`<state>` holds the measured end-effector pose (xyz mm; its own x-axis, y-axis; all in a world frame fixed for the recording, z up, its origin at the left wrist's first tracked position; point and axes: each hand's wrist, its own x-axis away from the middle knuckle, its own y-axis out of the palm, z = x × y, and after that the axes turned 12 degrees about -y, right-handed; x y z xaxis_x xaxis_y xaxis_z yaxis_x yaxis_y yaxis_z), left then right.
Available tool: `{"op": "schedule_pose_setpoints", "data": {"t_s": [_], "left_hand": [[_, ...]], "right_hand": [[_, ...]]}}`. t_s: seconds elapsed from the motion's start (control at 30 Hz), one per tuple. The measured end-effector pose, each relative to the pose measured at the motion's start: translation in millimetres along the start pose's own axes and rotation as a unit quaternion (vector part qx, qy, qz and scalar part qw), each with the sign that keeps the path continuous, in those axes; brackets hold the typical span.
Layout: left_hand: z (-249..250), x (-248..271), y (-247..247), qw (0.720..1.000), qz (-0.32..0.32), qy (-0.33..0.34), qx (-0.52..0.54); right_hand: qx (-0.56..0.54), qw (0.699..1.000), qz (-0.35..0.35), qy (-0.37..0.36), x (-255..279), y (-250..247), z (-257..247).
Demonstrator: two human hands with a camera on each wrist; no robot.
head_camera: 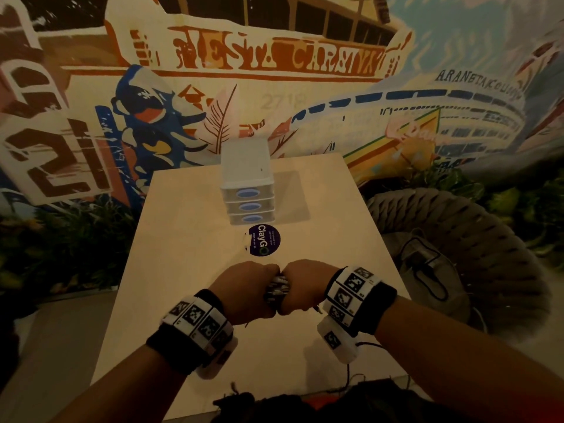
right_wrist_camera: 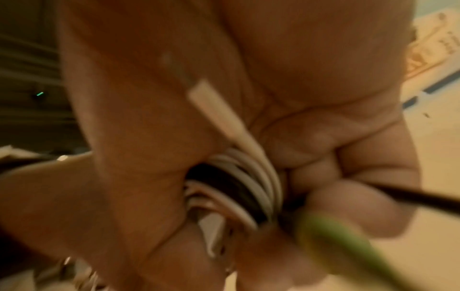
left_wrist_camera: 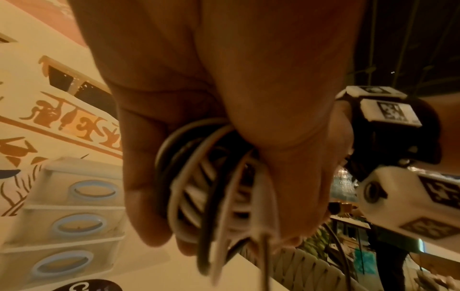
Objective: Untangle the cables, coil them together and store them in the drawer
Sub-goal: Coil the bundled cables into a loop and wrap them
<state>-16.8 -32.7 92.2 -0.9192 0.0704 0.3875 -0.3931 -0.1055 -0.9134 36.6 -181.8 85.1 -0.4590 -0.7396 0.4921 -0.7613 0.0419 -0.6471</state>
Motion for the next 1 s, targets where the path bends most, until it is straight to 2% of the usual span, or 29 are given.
{"op": "schedule_pose_setpoints", "data": {"t_s": [0.13,0.23,0.27,0.33,0.43,0.5,0.57,0.63,0.7,0.73,0.83,1.0], "left_hand": [[-17.2,3.2,-3.0,0.988,0.071,0.026,0.132],[-36.4,10.8,-6.4,0.966,0.146,0.002,0.211],[-40.9,12.7,-6.1,0.960,0.153,-0.008,0.236],[-45.1,12.1,1.4,0.943,0.127,-0.009,0.307],[-39.9,8.9,12.0,0.921,0.070,0.034,0.381],[-34.8,7.6,13.5,0.908,0.051,0.088,0.406],[-27.0,11.1,5.2,0.888,0.061,0.148,0.430],[-20.6,15.3,-6.0,0.861,0.077,0.186,0.467],[-16.0,19.0,-17.2,0.843,0.096,0.222,0.481],[-15.3,20.9,-20.6,0.836,0.097,0.235,0.487],[-13.8,26.5,-25.9,0.817,0.083,0.234,0.520],[-0.6,37.1,-29.3,0.738,0.072,0.239,0.627]], "right_hand": [[-0.071,0.997,0.032,0.002,5.7,-9.3,12.6],[-0.151,0.985,0.084,0.008,13.9,-17.4,29.3],[-0.177,0.979,0.102,0.002,15.8,-18.7,34.6],[-0.267,0.954,0.130,-0.034,18.1,-20.5,40.4],[-0.439,0.880,0.141,-0.115,20.1,-18.8,31.7],[-0.490,0.848,0.117,-0.164,18.2,-16.4,19.4],[-0.510,0.832,0.071,-0.207,17.9,-15.3,6.4],[-0.489,0.841,0.021,-0.230,18.8,-16.8,-3.3],[-0.439,0.864,-0.023,-0.246,19.0,-18.8,-8.7],[-0.432,0.864,-0.047,-0.256,19.4,-19.9,-10.6],[-0.450,0.845,-0.097,-0.271,20.8,-22.1,-15.7],[-0.464,0.836,-0.111,-0.269,19.0,-24.4,-20.3]]}}
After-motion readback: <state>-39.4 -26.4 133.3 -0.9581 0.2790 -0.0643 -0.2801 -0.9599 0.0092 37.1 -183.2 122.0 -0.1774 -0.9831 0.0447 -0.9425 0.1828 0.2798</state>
